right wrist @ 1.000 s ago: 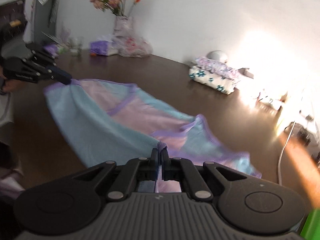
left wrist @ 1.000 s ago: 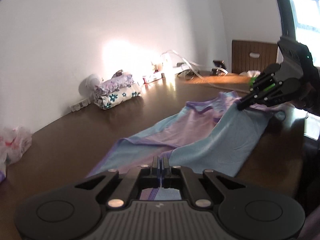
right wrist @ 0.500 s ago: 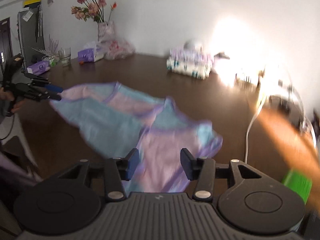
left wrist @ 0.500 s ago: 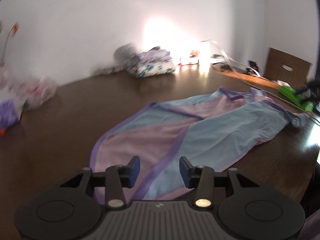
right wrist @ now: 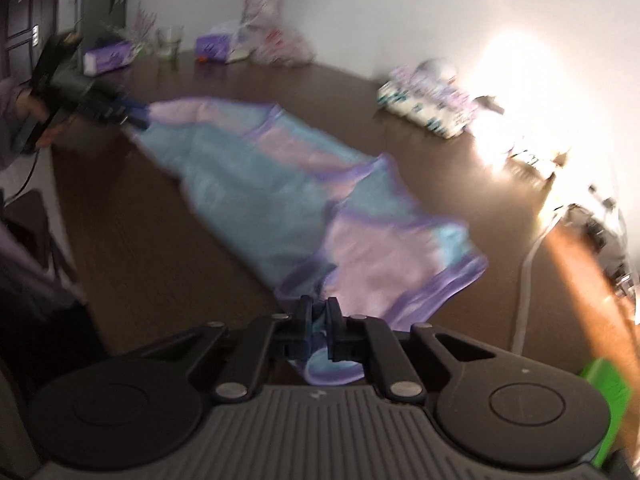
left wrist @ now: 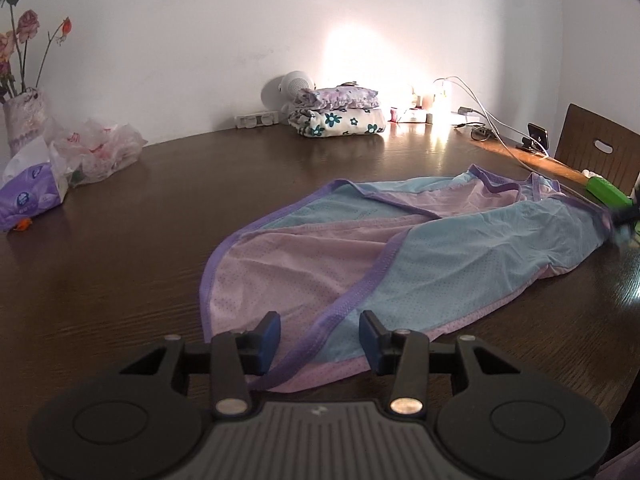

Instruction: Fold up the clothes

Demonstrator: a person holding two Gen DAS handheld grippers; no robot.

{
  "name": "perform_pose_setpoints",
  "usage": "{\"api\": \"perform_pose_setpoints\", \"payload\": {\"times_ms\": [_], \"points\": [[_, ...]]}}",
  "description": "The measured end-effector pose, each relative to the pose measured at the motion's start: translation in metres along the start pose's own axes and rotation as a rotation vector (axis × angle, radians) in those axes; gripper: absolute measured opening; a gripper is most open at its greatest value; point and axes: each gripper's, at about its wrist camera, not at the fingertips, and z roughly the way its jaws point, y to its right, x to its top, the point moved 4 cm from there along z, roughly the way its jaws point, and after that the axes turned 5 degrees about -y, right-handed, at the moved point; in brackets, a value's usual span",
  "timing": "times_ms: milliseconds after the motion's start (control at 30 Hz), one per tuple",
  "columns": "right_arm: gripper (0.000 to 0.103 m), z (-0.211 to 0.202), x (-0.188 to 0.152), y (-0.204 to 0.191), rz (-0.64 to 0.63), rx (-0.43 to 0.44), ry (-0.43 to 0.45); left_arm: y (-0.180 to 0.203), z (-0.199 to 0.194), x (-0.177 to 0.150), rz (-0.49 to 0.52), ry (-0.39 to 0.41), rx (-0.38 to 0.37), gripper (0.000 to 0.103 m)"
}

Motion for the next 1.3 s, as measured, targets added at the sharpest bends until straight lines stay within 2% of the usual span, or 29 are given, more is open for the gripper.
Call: {"api": "perform_pose_setpoints", "payload": {"times_ms": [33,100,133,167,233,300,400,467,533,600,667,733,800,833,867,1000,1200,1300], "points": [[0.006,-0.001,0.005,0.012,0.017,-0.034,0.006,0.000,0.000,-0.001,0.001,0.004,0.001,0.042],[0.009,0.006,0.013,0.036,0.061,-0.165,0.002,-0.001,-0.001,-0.002,-0.001,0.009,0.003,0.043],[0.017,0.013,0.015,0.041,0.045,-0.243,-0.024,-0.001,-0.001,-0.002,-0.003,0.010,0.004,0.043],[0.026,0.019,0.017,0.043,0.019,-0.316,-0.046,-0.001,-0.001,-0.002,-0.008,0.009,0.005,0.043],[0.033,0.025,0.020,0.037,-0.046,-0.424,-0.041,-0.003,-0.004,-0.003,-0.036,0.001,-0.015,0.042],[0.033,0.022,0.024,0.036,-0.038,-0.497,-0.016,-0.007,-0.008,-0.003,-0.078,-0.002,-0.060,0.043],[0.041,0.001,0.029,0.037,0.071,-0.460,0.074,-0.016,-0.015,-0.002,-0.149,-0.004,-0.143,0.047],[0.048,-0.009,0.029,0.028,0.119,-0.322,0.139,-0.021,-0.016,0.000,-0.179,-0.022,-0.183,0.050],[0.051,-0.006,0.027,0.009,0.105,-0.227,0.147,-0.024,-0.013,0.003,-0.189,-0.043,-0.184,0.056],[0.051,0.009,0.024,-0.005,0.094,-0.191,0.131,-0.024,-0.008,0.007,-0.185,-0.059,-0.156,0.057],[0.051,0.022,0.019,-0.013,0.109,-0.163,0.103,-0.026,-0.006,0.010,-0.185,-0.063,-0.159,0.056],[0.050,0.032,0.013,-0.016,0.133,-0.146,0.077,-0.027,-0.004,0.012,-0.187,-0.071,-0.162,0.053],[0.048,0.037,0.006,-0.014,0.160,-0.145,0.052,-0.028,0.001,0.011,-0.200,-0.096,-0.154,0.030],[0.047,0.039,0.002,-0.010,0.177,-0.148,0.041,-0.028,0.001,0.010,-0.198,-0.093,-0.130,0.024],[0.045,0.040,-0.002,-0.007,0.199,-0.155,0.031,-0.028,0.001,0.009,-0.200,-0.101,-0.123,0.005],[0.044,0.041,-0.008,0.002,0.258,-0.173,0.017,-0.025,-0.011,0.004,-0.220,-0.071,-0.114,0.001],[0.046,0.040,-0.009,0.001,0.267,-0.203,0.009,-0.025,-0.032,-0.002,-0.246,-0.021,-0.090,0.000],[0.048,0.039,-0.009,0.000,0.257,-0.217,0.004,-0.027,-0.033,-0.008,-0.258,-0.041,-0.082,0.000]]}}
